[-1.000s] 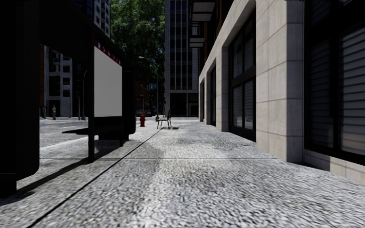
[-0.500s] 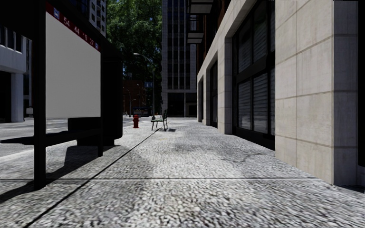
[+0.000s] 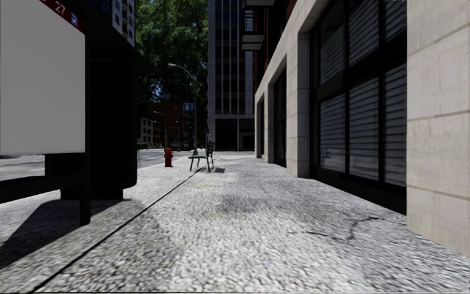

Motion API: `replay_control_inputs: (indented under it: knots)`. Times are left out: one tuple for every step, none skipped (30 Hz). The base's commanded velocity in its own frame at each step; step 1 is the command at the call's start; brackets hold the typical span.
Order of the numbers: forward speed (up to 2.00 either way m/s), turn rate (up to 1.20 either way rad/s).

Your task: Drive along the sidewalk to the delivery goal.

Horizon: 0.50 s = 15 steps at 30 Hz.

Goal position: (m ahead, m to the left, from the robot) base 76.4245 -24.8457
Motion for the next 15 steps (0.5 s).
replay_control_inputs:
  knots:
    - [2.00, 0.00]
    - [2.00, 0.00]
    - [2.00, 0.00]
    - [2.00, 0.00]
    - [2.00, 0.00]
    - [2.00, 0.00]
    - [2.00, 0.00]
    - [2.00, 0.00]
    - [2.00, 0.00]
    - [2.00, 0.00]
    - [2.00, 0.00]
    - [2.00, 0.00]
    - [2.00, 0.00]
    - [2.00, 0.00]
    - [2.00, 0.00]
